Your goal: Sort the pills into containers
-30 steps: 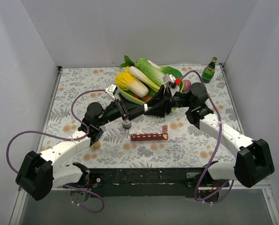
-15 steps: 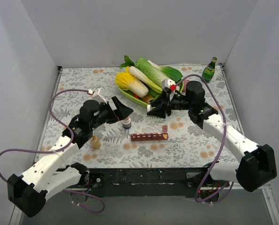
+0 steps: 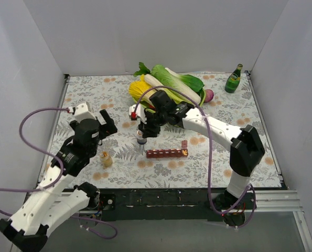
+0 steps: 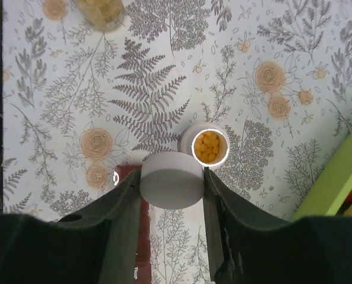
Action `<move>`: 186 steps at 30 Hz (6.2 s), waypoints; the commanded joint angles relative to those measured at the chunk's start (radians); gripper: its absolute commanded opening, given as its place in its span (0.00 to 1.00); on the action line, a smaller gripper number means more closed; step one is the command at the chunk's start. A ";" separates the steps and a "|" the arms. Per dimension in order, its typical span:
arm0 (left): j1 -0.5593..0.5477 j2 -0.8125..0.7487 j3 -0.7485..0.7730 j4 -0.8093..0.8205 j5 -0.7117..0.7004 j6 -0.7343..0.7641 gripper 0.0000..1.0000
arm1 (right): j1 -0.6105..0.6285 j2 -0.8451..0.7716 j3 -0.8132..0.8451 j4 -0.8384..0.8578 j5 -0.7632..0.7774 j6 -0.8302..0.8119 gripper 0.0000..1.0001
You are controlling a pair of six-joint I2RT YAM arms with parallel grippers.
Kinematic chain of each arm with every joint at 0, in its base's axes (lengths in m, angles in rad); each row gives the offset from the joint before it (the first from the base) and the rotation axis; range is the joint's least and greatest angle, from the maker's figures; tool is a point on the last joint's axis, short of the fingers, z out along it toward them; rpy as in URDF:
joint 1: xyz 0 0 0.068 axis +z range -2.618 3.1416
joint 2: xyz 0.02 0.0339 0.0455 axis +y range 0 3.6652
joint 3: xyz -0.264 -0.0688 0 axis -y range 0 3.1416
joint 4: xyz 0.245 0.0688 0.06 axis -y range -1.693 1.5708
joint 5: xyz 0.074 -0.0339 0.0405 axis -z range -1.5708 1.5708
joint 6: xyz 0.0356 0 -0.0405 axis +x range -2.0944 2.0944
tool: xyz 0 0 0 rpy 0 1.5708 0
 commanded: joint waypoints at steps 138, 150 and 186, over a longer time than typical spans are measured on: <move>-0.235 0.302 -0.261 0.679 1.199 0.529 0.25 | -0.042 -0.206 -0.032 -0.486 -0.353 -0.313 0.29; -0.236 0.303 -0.270 0.699 1.208 0.513 0.25 | -0.039 -0.201 -0.014 -0.467 -0.321 -0.279 0.30; -0.236 0.299 -0.244 0.700 1.171 0.532 0.25 | -0.027 -0.183 -0.048 -0.441 -0.369 -0.204 0.63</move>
